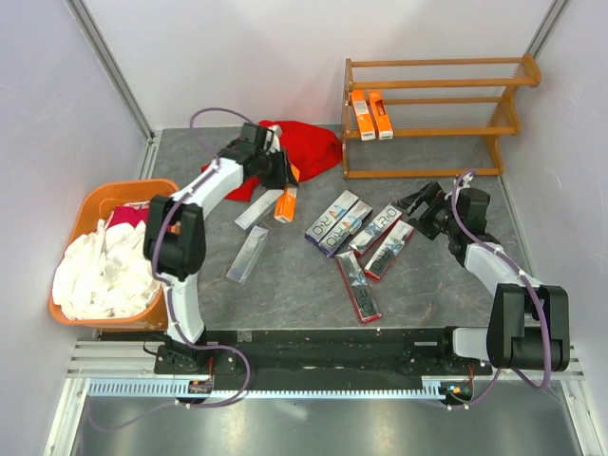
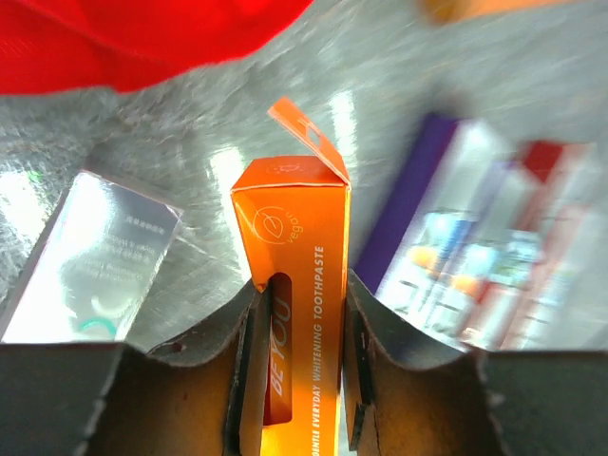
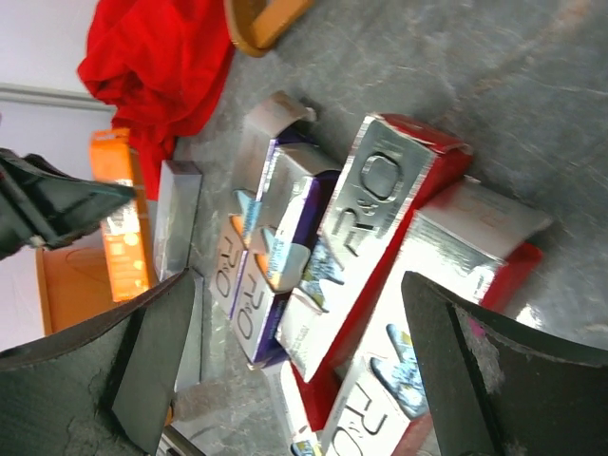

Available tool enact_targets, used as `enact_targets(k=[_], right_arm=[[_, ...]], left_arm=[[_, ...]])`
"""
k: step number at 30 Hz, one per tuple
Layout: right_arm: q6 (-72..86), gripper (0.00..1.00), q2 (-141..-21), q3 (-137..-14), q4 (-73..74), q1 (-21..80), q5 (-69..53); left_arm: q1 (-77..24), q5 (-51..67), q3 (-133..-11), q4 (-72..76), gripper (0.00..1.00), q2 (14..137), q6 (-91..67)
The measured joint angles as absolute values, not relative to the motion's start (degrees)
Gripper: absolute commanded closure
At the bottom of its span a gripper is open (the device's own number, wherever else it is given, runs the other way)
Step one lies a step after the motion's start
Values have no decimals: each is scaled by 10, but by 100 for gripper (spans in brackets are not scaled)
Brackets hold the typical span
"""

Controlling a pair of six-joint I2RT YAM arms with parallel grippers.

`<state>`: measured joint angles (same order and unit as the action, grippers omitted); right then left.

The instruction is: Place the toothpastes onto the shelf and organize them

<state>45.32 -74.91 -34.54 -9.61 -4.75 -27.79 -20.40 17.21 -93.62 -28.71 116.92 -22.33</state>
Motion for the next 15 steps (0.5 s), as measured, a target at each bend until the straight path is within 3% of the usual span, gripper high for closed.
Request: enact_targets(k=[4, 9, 15], right_arm=[[454, 2, -744, -364, -95, -21, -276], [467, 2, -741, -389, -107, 53, -265], [524, 2, -738, -387, -173, 148, -240]], left_arm=[[-165, 256, -878, -204, 66, 1100, -283], [-114, 364, -694, 53, 69, 1016, -469], [-82, 358, -473, 338, 69, 997, -713]])
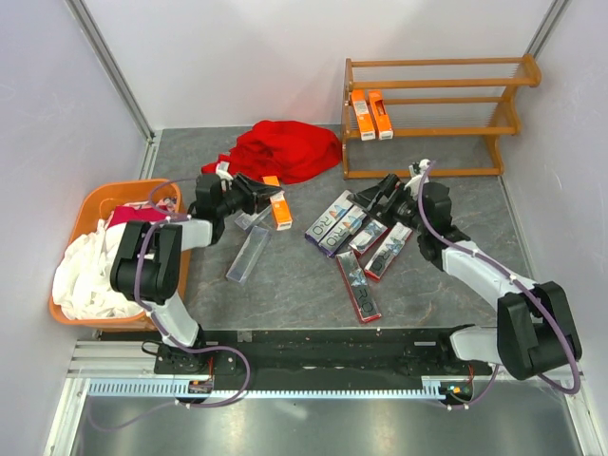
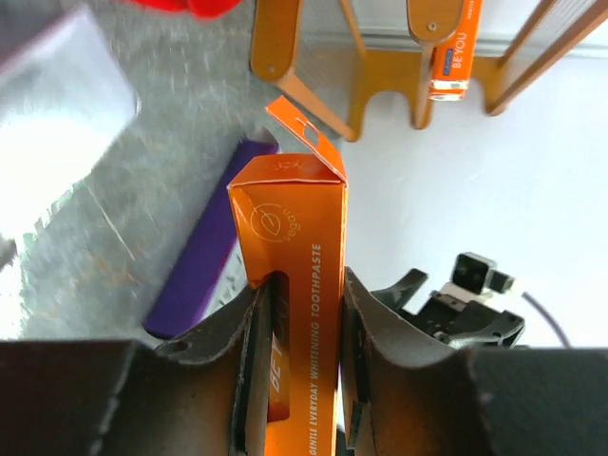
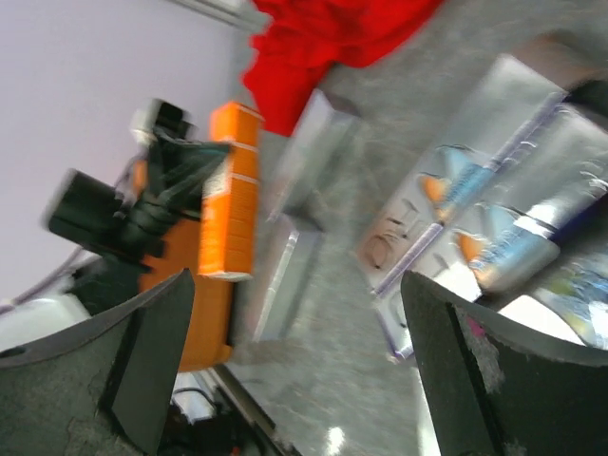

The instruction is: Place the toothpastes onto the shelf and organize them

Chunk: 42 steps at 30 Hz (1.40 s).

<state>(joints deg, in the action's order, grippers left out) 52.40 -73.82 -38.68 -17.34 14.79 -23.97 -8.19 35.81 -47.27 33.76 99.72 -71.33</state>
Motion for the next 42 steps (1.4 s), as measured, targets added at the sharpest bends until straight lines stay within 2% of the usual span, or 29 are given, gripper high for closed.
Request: enact_targets(k=[6, 11, 16, 22, 25, 32, 36, 37, 42], right_arm=[[620, 2, -758, -344, -320, 224, -211], [681, 2, -817, -335, -406, 298, -194], [742, 2, -898, -340, -498, 348, -196], [784, 8, -951, -369, -562, 363, -201], [786, 12, -954, -396, -571, 366, -205], [776, 28, -990, -462, -572, 371, -227], [777, 33, -1023, -474, -568, 374, -239], [777, 38, -1029, -474, -565, 375, -241], [780, 49, -1036, -479, -567, 379, -244]], left_arm=[[-95, 301, -372, 521, 69, 977, -833], [-98, 260, -342, 617, 68, 954, -882], [-99, 236, -336, 646, 68, 952, -896], [-100, 225, -332, 649, 68, 946, -900], [-100, 225, -332, 650, 68, 946, -905], [-101, 225, -332, 680, 68, 951, -925], [-101, 225, -332, 695, 68, 959, -931], [-101, 225, -332, 698, 68, 960, -932], [-102, 225, -332, 705, 67, 967, -932]])
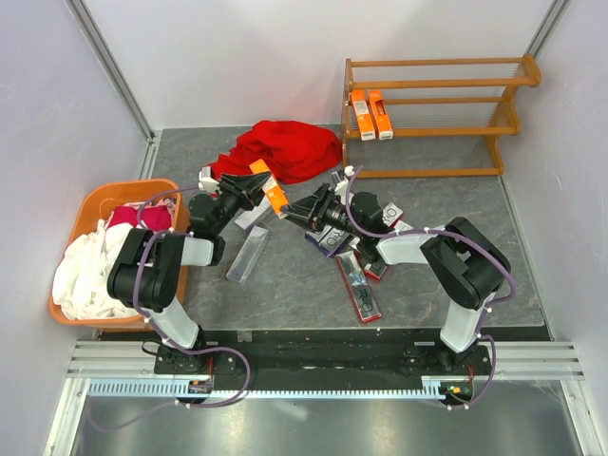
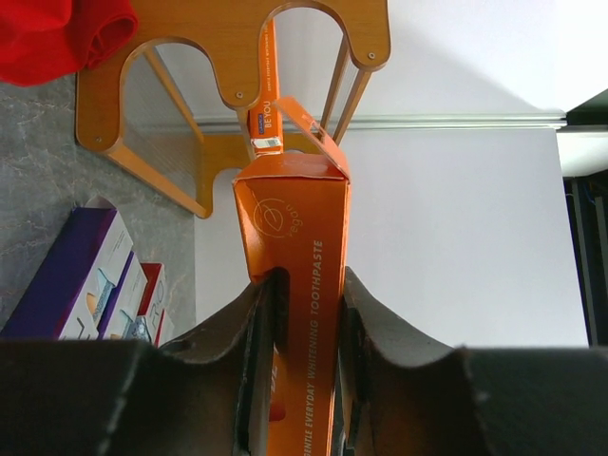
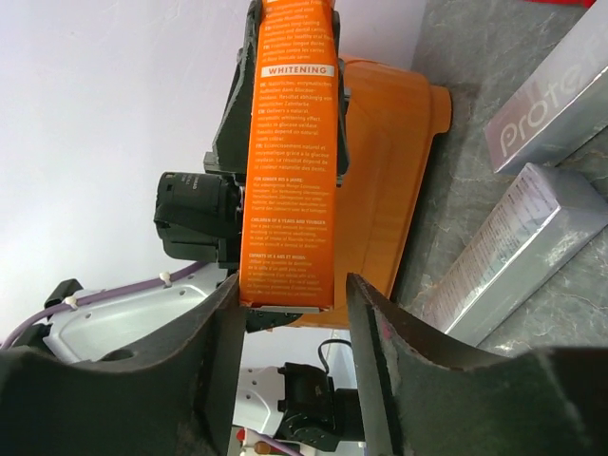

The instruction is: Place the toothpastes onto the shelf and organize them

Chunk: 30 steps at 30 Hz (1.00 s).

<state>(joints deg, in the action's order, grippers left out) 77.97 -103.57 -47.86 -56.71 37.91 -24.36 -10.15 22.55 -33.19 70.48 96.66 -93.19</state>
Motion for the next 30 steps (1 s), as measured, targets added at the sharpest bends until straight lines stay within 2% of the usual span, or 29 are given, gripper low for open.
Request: enact_targets(k=[3, 4, 7, 10, 11, 14, 30], right_arm=[[780, 57, -1036, -479, -570, 380, -241], [781, 65, -1036, -479, -571, 380, -241], [783, 74, -1036, -479, -576, 380, -241], [787, 76, -1040, -479, -583, 381, -240], [787, 76, -1040, -479, -582, 381, -239], [787, 77, -1040, -479, -580, 381, -234], [782, 79, -1011, -444, -560, 342, -224]], left_arm=[[-103, 225, -332, 709, 63, 970, -932], [-103, 225, -332, 709, 62, 970, -932], [-104, 225, -332, 711, 54, 970, -932], [-104, 225, -332, 714, 38, 970, -933], [-104, 225, -332, 716, 23, 970, -933], [-105, 227, -332, 720, 6, 970, -936], [-106, 258, -332, 717, 4, 969, -936]])
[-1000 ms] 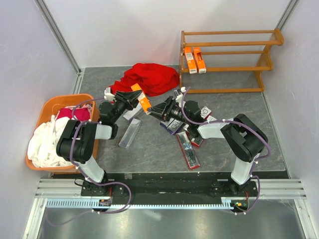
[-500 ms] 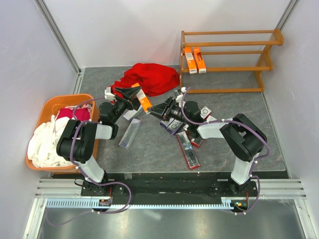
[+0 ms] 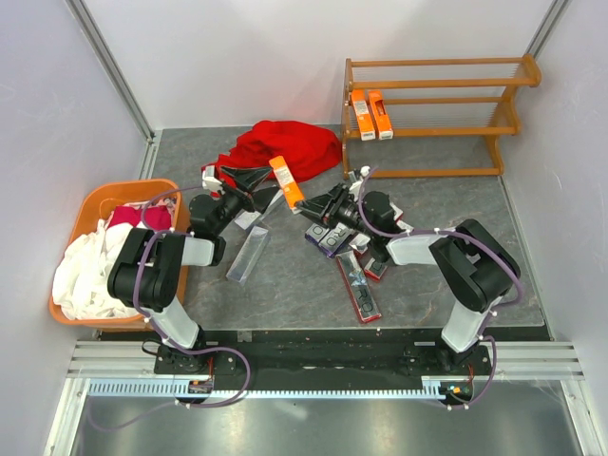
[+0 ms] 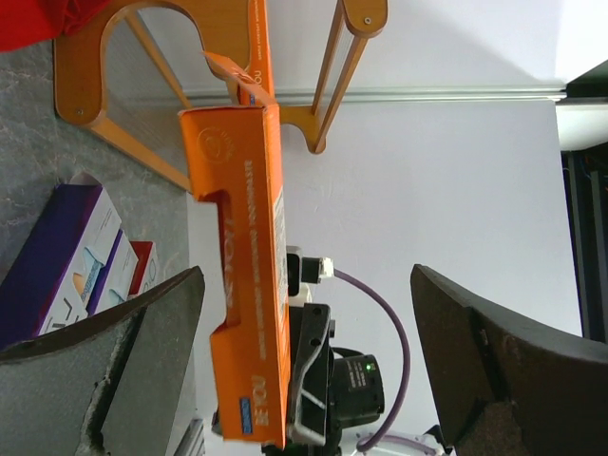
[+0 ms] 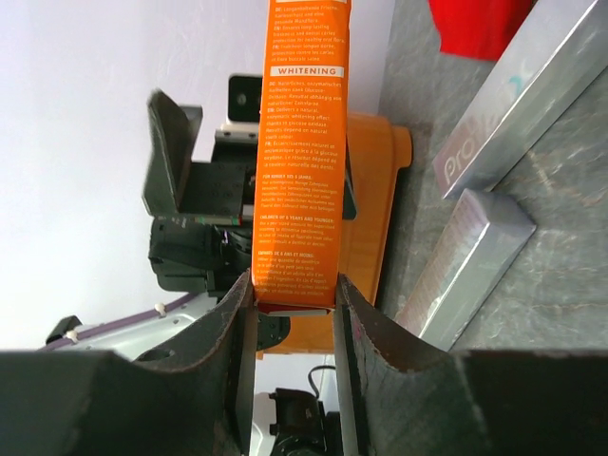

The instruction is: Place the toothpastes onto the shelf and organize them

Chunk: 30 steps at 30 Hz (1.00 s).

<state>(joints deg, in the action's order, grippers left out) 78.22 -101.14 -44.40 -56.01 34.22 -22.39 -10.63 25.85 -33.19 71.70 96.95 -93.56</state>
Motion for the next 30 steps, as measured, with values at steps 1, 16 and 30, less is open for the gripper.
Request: enact_targets(k=[1, 16, 30], right_arm=[[782, 79, -1007, -440, -560, 336, -224], [711, 78, -821, -354, -426, 183, -257], [598, 78, -677, -349, -213, 31, -338]], left_arm=[[-107, 260, -332, 717, 4, 969, -936], [-112, 287, -341, 574, 2, 910, -853], [-168, 177, -609, 82, 0, 818, -495]])
